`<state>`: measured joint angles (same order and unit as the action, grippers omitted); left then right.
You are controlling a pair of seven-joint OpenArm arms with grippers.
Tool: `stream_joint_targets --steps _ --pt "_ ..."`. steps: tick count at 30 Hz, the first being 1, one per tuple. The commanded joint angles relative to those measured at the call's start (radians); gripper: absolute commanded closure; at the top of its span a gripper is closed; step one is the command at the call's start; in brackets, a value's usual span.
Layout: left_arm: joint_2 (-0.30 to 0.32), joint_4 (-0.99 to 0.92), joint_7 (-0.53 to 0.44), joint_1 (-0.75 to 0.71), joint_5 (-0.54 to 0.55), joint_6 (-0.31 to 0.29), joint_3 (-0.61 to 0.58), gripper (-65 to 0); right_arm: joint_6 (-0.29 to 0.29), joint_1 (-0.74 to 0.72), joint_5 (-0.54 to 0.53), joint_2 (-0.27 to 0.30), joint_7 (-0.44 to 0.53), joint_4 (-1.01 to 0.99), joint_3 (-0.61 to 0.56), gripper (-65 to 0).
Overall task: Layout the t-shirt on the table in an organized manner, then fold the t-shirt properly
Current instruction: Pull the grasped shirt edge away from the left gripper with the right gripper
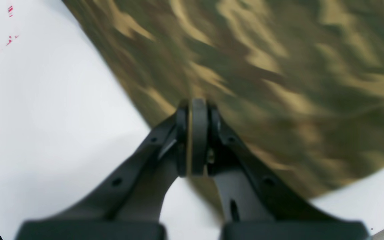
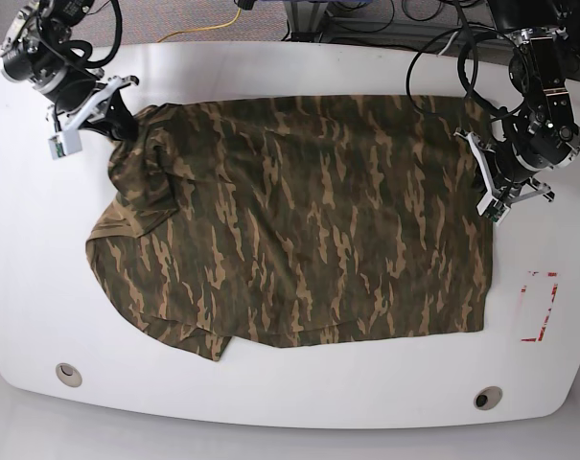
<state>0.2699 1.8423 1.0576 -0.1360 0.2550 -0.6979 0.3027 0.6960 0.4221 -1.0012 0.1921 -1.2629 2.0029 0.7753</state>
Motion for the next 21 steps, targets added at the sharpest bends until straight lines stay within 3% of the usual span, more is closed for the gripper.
stream_joint_targets --steps 1,6,15,21 --pt "0.012 0.015 -0.015 0.009 0.008 0.000 0.003 -0.4 0.002 0.051 -0.083 0.007 0.018 0.019 0.039 0.0" --pt "0.013 0.015 -0.015 0.012 0.005 0.000 -0.036 -0.4 0.001 0.129 -0.184 -0.039 0.018 0.017 0.109 0.0" --pt "0.015 0.015 -0.015 0.016 0.004 0.000 -0.099 -0.4 -0.132 0.209 -0.207 -0.167 0.018 0.016 0.154 -0.3" --pt "0.013 0.015 -0.015 0.016 0.004 0.000 -0.125 -0.4 -0.241 0.266 -0.207 -0.222 0.018 0.016 0.154 -0.5"
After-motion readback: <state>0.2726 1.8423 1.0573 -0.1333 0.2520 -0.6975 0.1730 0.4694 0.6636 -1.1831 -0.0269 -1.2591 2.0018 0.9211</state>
